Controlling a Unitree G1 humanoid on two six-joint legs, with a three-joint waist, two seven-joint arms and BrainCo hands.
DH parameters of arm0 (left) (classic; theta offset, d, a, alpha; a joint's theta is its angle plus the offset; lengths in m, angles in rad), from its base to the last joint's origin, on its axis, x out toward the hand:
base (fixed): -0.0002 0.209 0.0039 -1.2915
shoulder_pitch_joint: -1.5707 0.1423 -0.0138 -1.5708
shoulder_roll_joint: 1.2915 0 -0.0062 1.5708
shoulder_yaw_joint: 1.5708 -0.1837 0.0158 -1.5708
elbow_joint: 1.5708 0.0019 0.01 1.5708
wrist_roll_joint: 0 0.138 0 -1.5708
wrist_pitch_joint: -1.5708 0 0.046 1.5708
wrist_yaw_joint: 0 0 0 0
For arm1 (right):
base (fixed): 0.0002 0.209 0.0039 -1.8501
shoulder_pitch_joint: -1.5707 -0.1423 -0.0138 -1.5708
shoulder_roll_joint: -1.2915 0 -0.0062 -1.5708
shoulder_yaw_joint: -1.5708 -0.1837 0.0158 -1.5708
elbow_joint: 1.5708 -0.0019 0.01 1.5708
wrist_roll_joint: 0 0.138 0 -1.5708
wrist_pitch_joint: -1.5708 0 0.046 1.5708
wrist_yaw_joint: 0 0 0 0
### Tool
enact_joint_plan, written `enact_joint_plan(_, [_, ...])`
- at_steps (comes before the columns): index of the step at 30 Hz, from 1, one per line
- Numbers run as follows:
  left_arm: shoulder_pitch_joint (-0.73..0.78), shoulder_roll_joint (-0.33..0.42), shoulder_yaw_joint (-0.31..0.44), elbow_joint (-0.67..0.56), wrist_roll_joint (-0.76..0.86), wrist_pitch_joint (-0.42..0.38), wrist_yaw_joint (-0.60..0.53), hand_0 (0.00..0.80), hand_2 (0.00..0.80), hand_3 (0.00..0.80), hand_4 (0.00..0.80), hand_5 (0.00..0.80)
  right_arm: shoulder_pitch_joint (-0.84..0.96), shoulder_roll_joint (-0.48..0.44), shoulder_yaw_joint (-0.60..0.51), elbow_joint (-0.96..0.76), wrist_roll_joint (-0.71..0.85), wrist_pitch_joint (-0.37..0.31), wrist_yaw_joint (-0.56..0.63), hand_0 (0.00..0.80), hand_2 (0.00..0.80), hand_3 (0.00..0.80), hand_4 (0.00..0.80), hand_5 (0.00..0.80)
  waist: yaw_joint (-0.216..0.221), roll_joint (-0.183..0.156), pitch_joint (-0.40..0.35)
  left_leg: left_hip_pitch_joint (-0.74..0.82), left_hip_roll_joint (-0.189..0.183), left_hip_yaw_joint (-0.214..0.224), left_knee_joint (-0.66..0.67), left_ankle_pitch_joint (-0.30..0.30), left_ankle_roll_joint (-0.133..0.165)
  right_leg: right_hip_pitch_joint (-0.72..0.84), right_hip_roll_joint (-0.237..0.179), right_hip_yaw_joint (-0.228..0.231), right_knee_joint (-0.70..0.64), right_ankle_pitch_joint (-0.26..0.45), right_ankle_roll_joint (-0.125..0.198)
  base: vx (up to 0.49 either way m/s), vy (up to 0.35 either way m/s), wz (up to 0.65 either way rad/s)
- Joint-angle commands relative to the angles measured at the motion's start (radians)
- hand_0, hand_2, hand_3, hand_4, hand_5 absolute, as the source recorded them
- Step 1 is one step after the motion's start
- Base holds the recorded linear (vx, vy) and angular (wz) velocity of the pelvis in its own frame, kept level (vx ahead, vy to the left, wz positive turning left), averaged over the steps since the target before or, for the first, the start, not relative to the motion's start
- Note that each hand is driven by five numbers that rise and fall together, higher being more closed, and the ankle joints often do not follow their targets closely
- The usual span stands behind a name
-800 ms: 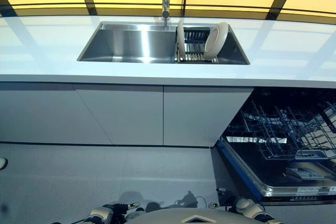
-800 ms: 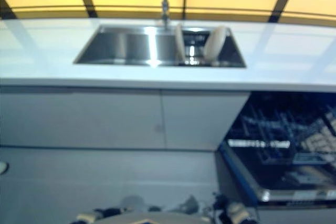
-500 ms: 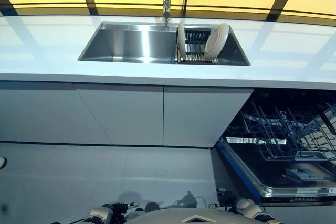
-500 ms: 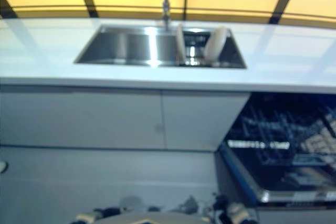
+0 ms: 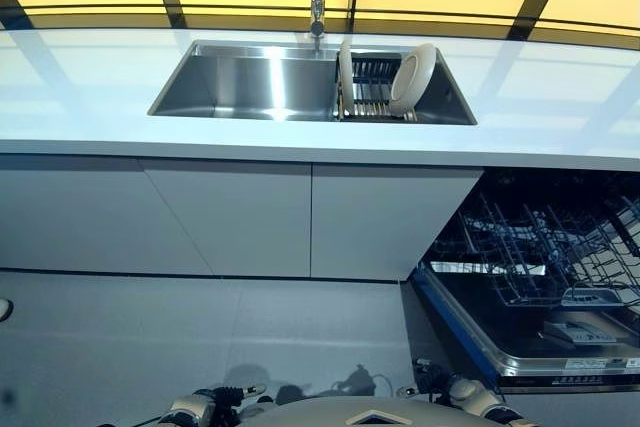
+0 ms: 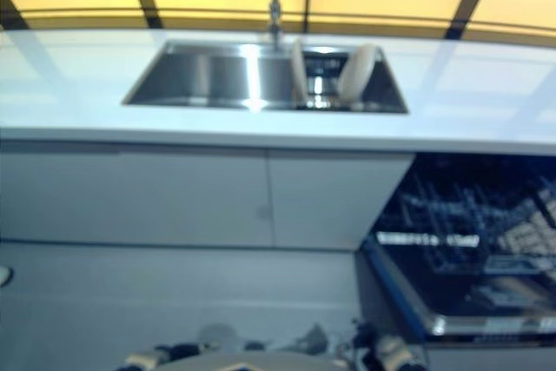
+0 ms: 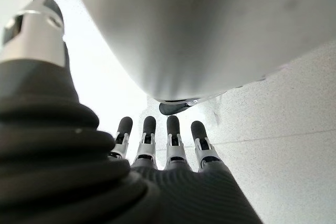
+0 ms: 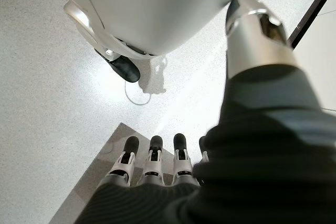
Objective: Take plates into dishwasher
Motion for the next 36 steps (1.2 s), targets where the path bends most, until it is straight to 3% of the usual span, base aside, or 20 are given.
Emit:
enact_joint_plan(1, [-0.069,-0.022,-0.038,0.055,0.021,-0.001,-0.002,0.000,0.000,0.000,0.000,0.000,-0.070,0.003,0.026,0.034,-0.015,0.021,-0.009,0.000,0.000,0.000,0.000,0.000,0.015,0.007,0.037,0.023,-0.049,0.026,0.029,-0.086,0.073,-0.054,0.041,-0.002,0.073,-0.036,0.007,0.000,0.000,0.00])
enact_joint_plan(10, [-0.064,-0.023,-0.054,0.043,0.032,0.002,0.015,0.000,0.000,0.000,0.000,0.000,-0.089,0.011,0.023,0.053,0.002,0.026,-0.019,0.000,0.000,0.000,0.000,0.000,0.024,0.012,0.040,0.018,-0.043,0.016,0.038,-0.087,0.070,-0.053,0.047,-0.001,0.082,-0.051,-0.004,-0.012,-0.038,0.02])
enact_joint_plan(18, [-0.080,-0.016,-0.048,0.041,0.029,-0.023,0.022,0.000,0.000,0.000,0.000,0.000,-0.102,0.000,0.029,0.062,-0.060,0.063,-0.036,0.000,0.000,0.000,0.000,0.000,0.025,0.007,0.061,-0.011,-0.018,-0.012,0.119,-0.106,0.070,-0.067,0.071,0.014,0.158,-0.106,-0.042,0.010,-0.074,0.06])
enact_joint_plan(20, [-0.088,-0.015,-0.043,0.031,0.016,-0.049,0.031,0.000,0.000,0.000,0.000,0.000,-0.114,-0.007,0.033,0.061,-0.071,0.071,-0.036,0.000,0.000,0.000,0.000,0.000,0.027,-0.014,0.076,-0.041,-0.009,-0.016,0.228,-0.143,0.076,-0.085,0.065,0.019,0.191,-0.116,-0.062,-0.002,-0.134,0.07])
enact_joint_plan(22, [-0.096,-0.017,-0.037,0.018,0.014,-0.092,0.062,0.000,0.000,0.000,0.000,0.000,-0.129,-0.018,0.039,0.054,-0.065,0.079,-0.034,0.000,0.000,0.000,0.000,0.000,0.037,-0.047,0.107,-0.115,-0.014,-0.007,0.419,-0.177,0.089,-0.094,0.047,0.026,0.210,-0.114,-0.087,-0.012,-0.182,0.24])
enact_joint_plan(24, [-0.093,-0.020,-0.022,0.012,-0.054,-0.122,0.091,0.000,0.000,0.000,0.000,0.000,-0.141,-0.031,0.050,0.040,-0.060,0.104,-0.021,0.000,0.000,0.000,0.000,0.000,0.064,-0.044,0.146,-0.240,-0.045,-0.035,0.549,-0.125,0.081,-0.079,0.066,0.055,0.221,-0.113,-0.104,0.096,-0.138,0.34])
enact_joint_plan(26, [-0.079,-0.009,0.012,0.002,-0.096,-0.162,0.142,0.000,0.000,0.000,0.000,0.000,-0.146,-0.030,0.046,0.058,-0.066,0.104,-0.028,0.000,0.000,0.000,0.000,0.000,0.095,-0.023,0.167,-0.311,-0.071,-0.037,0.482,-0.065,0.075,-0.052,0.094,0.093,0.217,-0.124,-0.098,0.214,-0.050,0.02])
enact_joint_plan(27, [-0.073,-0.001,0.022,-0.001,-0.089,-0.161,0.145,0.000,0.000,0.000,0.000,0.000,-0.148,-0.032,0.037,0.068,-0.065,0.101,-0.028,0.000,0.000,0.000,0.000,0.000,0.106,-0.010,0.175,-0.324,-0.056,-0.026,0.438,-0.038,0.066,-0.036,0.105,0.102,0.216,-0.133,-0.096,0.334,0.011,-0.29])
enact_joint_plan(28, [-0.064,0.009,0.027,0.004,-0.071,-0.158,0.136,0.000,0.000,0.000,0.000,0.000,-0.147,-0.035,0.026,0.077,-0.063,0.096,-0.029,0.000,0.000,0.000,0.000,0.000,0.121,0.014,0.178,-0.346,-0.031,-0.026,0.352,0.034,0.038,-0.010,0.124,0.109,0.208,-0.147,-0.092,0.424,0.042,-0.37])
enact_joint_plan(30, [-0.040,0.012,0.032,0.026,-0.050,-0.162,0.113,0.000,0.000,0.000,0.000,0.000,-0.141,-0.035,0.020,0.083,-0.050,0.094,-0.030,0.000,0.000,0.000,0.000,0.000,0.161,0.049,0.176,-0.398,-0.010,-0.085,0.168,0.187,-0.014,0.064,0.143,0.151,0.185,-0.174,-0.082,0.541,0.084,-0.12])
enact_joint_plan(33, [-0.010,-0.008,0.039,0.048,-0.032,-0.183,0.089,0.000,0.000,0.000,0.000,0.000,-0.128,-0.042,0.000,0.094,-0.057,0.085,-0.028,0.000,0.000,0.000,0.000,0.000,0.178,0.063,0.165,-0.408,0.006,-0.107,0.094,0.211,-0.027,0.125,0.123,0.188,0.176,-0.213,-0.077,0.468,0.128,-0.21])
enact_joint_plan(36, [-0.004,-0.015,0.053,0.058,-0.056,-0.209,0.079,0.000,0.000,0.000,0.000,0.000,-0.130,-0.041,-0.021,0.122,-0.117,0.068,-0.035,0.000,0.000,0.000,0.000,0.000,0.174,0.073,0.141,-0.388,0.015,-0.085,0.139,0.154,-0.008,0.143,0.065,0.191,0.196,-0.245,-0.054,0.387,0.154,-0.50])
